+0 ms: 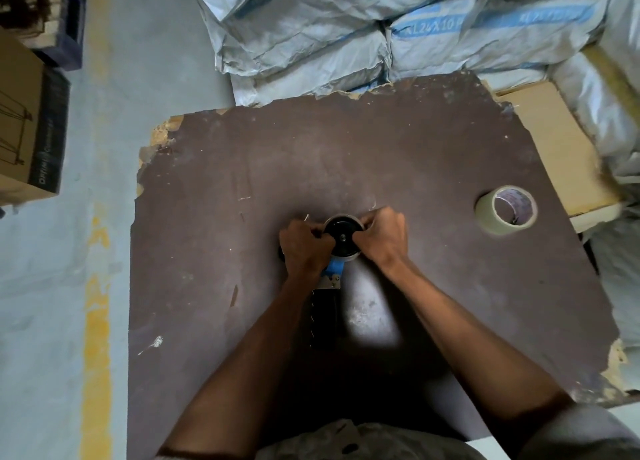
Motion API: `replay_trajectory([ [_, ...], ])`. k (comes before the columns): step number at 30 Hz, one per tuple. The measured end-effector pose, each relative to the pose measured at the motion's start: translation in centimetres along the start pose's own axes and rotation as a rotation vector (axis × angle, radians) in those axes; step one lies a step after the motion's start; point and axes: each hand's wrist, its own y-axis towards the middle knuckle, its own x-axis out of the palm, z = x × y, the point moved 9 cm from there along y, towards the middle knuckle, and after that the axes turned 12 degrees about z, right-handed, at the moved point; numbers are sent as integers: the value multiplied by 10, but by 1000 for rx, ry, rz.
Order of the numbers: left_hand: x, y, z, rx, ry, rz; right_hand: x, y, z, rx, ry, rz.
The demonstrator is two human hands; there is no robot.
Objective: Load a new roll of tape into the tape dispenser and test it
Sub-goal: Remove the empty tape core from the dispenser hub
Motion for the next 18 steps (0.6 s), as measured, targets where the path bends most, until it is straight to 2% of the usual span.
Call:
replay_trajectory([
  [6, 41, 22, -30, 92, 260, -207, 7, -3, 21, 68, -7, -84],
  [9, 40, 14, -14, 123, 325, -280, 14, -10, 25, 102, -31, -169],
  [11, 35, 11, -11, 139, 315, -259, 18, -14, 23, 104, -16, -195],
  [18, 18, 7, -7, 109, 218, -123, 11, -12, 15, 72, -6, -125],
])
